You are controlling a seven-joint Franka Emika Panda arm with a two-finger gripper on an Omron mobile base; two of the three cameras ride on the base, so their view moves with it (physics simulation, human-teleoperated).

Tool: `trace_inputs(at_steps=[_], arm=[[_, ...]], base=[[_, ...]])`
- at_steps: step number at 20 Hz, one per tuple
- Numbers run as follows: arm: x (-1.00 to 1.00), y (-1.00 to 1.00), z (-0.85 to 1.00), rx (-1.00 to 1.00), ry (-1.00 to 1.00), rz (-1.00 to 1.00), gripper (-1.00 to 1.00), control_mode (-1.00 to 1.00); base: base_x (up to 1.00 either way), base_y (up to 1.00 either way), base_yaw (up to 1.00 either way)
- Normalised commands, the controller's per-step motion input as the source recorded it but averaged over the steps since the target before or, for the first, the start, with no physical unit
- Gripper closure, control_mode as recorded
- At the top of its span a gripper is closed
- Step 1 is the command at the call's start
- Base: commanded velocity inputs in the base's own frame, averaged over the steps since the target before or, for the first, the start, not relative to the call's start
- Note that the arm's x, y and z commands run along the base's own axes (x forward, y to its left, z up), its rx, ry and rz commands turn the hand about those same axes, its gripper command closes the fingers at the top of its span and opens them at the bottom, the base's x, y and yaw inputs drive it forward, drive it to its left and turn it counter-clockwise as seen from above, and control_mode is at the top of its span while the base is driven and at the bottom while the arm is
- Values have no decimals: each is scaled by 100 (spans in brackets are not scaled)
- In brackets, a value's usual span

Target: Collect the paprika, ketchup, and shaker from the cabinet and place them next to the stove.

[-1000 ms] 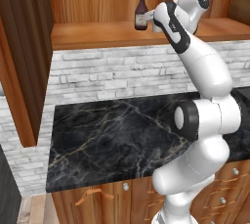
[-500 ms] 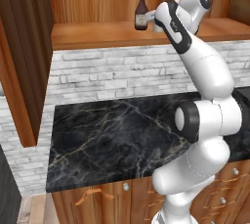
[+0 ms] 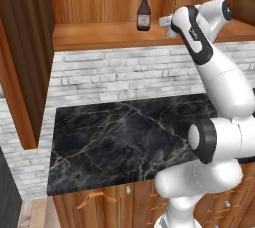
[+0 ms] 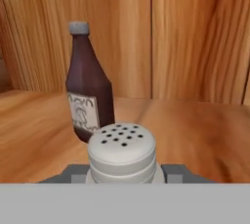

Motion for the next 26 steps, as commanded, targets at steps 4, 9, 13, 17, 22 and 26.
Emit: trace_inputs(at_steps=[4, 9, 13, 17, 22, 26], arm=[[-87, -21, -15, 1, -10, 0, 100, -100], [-90, -34, -14, 0, -3, -2, 100, -100], [-91, -51, -29, 0, 0, 0, 100, -100], [-79, -54, -52, 0, 0, 0, 100, -100], [-69, -74, -52, 0, 0, 0, 100, -100], [-48, -93, -48, 0, 0, 0, 100, -100]], base=[[0, 0, 0], [0, 0, 0], [0, 0, 0], [0, 0, 0], [0, 0, 0], [0, 0, 0]])
